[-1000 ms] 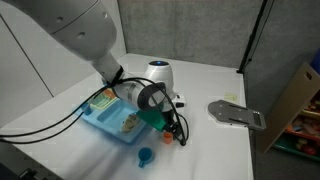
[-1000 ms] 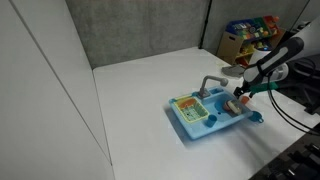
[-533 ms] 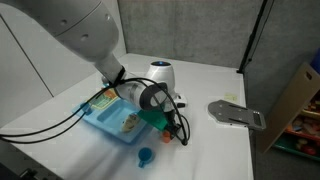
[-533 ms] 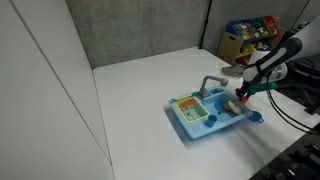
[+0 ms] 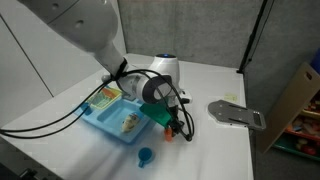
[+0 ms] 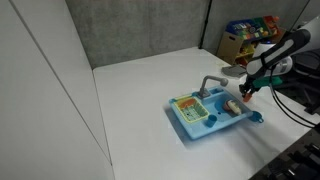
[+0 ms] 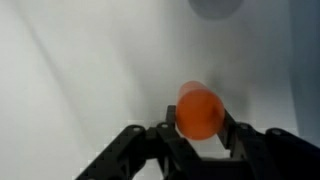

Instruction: Move the orange cup to the right side of the blue cup

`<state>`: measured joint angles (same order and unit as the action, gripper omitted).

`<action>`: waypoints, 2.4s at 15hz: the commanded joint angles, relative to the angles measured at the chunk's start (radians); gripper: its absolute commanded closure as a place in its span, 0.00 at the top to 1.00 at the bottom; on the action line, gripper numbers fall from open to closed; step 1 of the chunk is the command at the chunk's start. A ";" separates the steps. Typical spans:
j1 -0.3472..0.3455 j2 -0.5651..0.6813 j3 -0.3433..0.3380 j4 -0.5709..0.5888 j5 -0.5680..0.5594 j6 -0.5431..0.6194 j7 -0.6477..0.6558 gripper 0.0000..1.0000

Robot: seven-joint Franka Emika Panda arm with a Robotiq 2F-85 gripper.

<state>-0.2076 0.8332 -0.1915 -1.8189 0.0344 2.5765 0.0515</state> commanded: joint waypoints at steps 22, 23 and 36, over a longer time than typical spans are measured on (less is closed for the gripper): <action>0.024 -0.308 -0.024 -0.355 -0.082 -0.007 -0.003 0.17; 0.025 -0.309 -0.024 -0.363 -0.086 0.004 -0.006 0.17; 0.024 -0.327 -0.017 -0.493 -0.109 0.100 -0.097 0.17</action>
<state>-0.1727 0.5328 -0.2116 -2.2664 -0.0464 2.6530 -0.0055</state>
